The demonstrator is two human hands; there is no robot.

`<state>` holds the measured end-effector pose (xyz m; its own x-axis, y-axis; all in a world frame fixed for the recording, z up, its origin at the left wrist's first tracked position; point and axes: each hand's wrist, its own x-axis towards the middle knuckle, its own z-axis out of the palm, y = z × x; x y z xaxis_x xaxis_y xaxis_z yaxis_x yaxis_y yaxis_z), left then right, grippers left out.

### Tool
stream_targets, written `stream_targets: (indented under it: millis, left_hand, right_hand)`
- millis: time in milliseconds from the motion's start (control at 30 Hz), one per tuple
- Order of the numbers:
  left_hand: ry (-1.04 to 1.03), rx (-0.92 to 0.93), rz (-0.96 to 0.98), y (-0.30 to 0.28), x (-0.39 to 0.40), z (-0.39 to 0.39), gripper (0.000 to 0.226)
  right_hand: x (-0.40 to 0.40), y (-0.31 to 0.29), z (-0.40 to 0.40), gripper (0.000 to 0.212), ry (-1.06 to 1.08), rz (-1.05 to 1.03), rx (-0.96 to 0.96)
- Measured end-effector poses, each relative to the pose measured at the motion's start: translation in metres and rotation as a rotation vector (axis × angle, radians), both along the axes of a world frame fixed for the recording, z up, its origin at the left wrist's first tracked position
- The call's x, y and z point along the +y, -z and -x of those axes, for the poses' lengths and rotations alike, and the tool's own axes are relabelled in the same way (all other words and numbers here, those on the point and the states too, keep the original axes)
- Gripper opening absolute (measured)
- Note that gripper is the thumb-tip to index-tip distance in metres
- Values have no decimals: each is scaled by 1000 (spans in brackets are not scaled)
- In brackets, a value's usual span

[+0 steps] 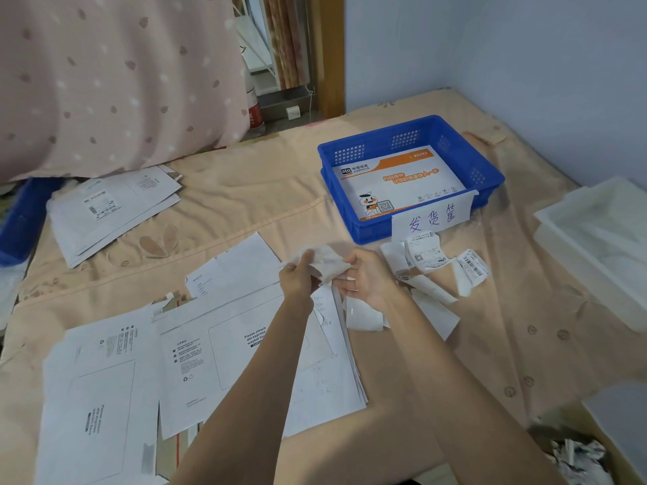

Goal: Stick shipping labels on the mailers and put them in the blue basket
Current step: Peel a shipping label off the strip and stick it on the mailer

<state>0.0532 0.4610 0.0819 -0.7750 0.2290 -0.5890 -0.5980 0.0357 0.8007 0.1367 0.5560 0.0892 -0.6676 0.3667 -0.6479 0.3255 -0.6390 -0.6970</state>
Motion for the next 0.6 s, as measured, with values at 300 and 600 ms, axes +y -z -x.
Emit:
stream_targets:
  millis: [300, 600]
  left_hand:
    - [121, -194, -189, -1, -10, 4, 12]
    - [215, -55, -114, 11, -8, 1, 14]
  right_hand:
    - [-1, 10, 5, 46, 113, -127, 25]
    - [-4, 12, 4, 43, 176, -134, 11]
